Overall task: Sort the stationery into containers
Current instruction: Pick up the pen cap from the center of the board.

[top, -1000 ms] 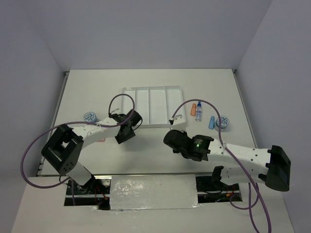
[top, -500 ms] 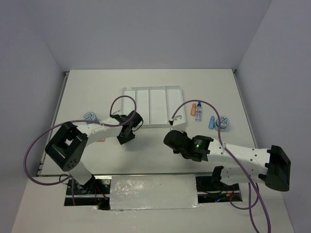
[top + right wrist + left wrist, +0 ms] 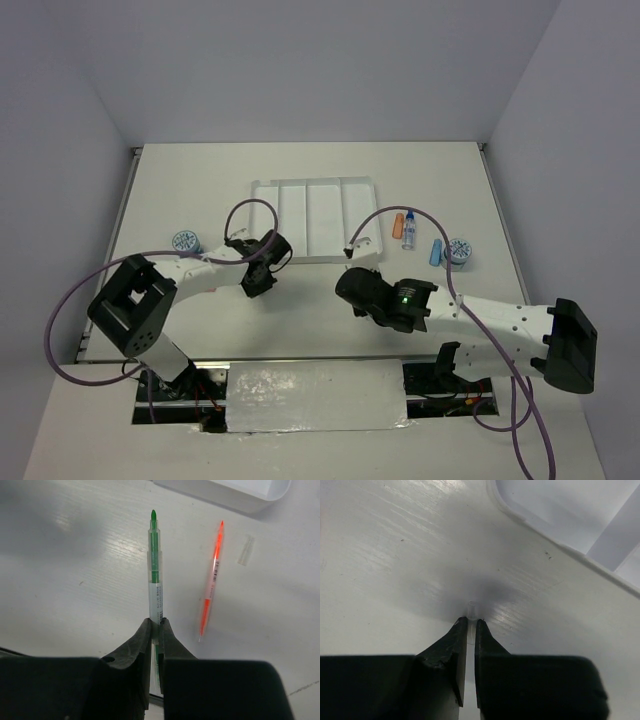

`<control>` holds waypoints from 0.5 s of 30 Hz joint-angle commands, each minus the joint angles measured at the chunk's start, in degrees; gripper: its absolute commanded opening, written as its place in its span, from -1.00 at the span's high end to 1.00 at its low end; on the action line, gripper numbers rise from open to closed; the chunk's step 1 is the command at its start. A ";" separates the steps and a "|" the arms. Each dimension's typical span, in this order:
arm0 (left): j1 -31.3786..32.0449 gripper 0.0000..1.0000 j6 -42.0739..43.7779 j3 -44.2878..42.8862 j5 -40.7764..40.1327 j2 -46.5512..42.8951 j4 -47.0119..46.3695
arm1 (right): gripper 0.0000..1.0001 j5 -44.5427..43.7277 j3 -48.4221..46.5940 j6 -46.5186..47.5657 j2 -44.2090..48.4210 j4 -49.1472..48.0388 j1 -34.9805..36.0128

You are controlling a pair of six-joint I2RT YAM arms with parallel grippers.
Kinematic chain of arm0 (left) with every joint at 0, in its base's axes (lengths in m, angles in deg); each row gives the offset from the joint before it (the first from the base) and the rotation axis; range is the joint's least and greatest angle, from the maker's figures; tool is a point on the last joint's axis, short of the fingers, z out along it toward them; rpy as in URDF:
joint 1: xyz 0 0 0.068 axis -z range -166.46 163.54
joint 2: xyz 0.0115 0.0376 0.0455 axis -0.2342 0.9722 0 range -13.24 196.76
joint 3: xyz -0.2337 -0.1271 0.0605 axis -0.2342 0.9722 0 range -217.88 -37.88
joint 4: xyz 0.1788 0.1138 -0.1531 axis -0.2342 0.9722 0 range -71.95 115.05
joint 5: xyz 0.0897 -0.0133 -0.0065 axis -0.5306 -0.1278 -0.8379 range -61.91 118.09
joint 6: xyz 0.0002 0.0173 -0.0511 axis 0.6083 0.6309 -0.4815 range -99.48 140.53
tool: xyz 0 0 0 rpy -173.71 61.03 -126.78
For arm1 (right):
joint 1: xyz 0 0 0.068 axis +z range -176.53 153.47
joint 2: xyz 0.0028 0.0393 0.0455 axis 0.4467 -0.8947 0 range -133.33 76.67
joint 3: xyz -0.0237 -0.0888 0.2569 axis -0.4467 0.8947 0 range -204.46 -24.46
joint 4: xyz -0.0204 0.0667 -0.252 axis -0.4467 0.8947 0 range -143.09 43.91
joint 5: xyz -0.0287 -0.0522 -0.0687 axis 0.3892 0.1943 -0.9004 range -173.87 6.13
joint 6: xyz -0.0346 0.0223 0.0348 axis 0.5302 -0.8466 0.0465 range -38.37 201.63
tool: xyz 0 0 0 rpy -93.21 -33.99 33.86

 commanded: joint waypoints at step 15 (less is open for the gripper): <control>1.73 1.00 18.83 1.74 -3.53 -31.86 -15.85 | 1.00 19.30 10.87 4.29 9.45 -37.61 -0.53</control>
